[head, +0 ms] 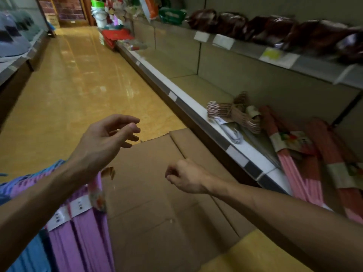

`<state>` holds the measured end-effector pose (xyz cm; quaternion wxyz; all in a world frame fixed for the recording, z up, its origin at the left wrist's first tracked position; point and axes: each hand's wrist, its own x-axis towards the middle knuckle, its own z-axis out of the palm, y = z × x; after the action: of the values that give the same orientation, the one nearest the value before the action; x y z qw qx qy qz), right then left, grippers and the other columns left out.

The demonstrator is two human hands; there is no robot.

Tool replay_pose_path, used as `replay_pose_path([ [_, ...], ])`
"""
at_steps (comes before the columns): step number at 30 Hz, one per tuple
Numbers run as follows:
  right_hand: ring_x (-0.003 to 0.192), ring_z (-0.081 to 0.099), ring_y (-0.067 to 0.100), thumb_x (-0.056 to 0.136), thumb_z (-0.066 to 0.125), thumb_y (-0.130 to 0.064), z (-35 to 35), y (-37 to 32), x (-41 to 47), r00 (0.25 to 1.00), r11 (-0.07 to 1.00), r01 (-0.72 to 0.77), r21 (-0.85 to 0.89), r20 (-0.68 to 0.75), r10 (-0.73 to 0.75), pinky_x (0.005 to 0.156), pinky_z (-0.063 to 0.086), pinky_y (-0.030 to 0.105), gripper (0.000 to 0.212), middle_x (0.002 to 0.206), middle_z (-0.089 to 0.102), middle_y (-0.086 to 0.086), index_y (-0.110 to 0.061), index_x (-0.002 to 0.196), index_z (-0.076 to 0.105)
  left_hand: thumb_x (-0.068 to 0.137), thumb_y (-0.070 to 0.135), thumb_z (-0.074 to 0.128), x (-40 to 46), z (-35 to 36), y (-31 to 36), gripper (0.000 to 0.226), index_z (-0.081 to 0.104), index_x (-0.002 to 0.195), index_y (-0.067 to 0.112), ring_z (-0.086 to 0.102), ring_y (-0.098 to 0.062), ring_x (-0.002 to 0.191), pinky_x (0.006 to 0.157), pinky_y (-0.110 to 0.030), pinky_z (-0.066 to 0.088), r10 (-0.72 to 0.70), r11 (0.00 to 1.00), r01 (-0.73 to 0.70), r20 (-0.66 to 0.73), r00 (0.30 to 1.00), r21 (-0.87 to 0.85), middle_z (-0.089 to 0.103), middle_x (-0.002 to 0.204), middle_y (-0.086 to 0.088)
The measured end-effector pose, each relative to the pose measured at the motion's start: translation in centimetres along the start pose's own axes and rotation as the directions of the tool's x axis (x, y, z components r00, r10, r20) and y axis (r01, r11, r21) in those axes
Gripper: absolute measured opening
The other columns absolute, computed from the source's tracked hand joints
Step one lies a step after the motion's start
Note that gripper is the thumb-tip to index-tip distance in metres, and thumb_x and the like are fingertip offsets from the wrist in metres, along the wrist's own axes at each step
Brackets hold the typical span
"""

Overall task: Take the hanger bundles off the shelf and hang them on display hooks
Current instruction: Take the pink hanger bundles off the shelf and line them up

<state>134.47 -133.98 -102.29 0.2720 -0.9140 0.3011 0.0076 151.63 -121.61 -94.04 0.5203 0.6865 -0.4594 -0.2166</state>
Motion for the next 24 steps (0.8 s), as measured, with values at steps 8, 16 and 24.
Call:
replay_pose_path([
  [8,0.101,0.065,0.017,0.096,0.052,-0.027,-5.4,7.1,-3.3,0.972,0.986,-0.162,0.033,-0.167,0.166,0.090,0.056,0.042,0.024,0.110,0.072,0.000,-0.019,0.108,0.072,0.097,0.023,0.060,1.8,6.1,1.1,0.017,0.070,0.111,0.023,0.072,-0.021,0.093,0.084,-0.042,0.057,-0.004,0.987,0.010,0.039,0.999,-0.161,0.074,0.099,0.001],
  [16,0.101,0.063,0.019,0.094,0.051,-0.026,-8.0,12.8,-6.7,0.897,0.952,-0.304,0.034,-0.326,0.298,0.088,0.056,0.042,0.021,0.112,0.070,0.000,-0.024,0.105,0.069,0.097,0.018,0.059,3.8,12.9,3.4,0.020,0.067,0.116,0.018,0.071,-0.023,0.095,0.084,-0.040,0.057,0.004,0.961,0.019,0.085,0.996,-0.276,0.072,0.103,-0.005],
  [24,0.106,0.061,0.024,0.097,0.049,-0.023,-11.7,17.9,-14.1,0.723,0.889,-0.450,0.086,-0.549,0.419,0.091,0.052,0.043,0.024,0.118,0.065,0.005,-0.019,0.116,0.063,0.096,0.016,0.061,4.0,20.1,4.0,0.018,0.069,0.109,0.025,0.071,-0.024,0.093,0.081,-0.040,0.056,0.036,0.943,0.041,0.221,0.975,-0.332,0.073,0.101,-0.005],
])
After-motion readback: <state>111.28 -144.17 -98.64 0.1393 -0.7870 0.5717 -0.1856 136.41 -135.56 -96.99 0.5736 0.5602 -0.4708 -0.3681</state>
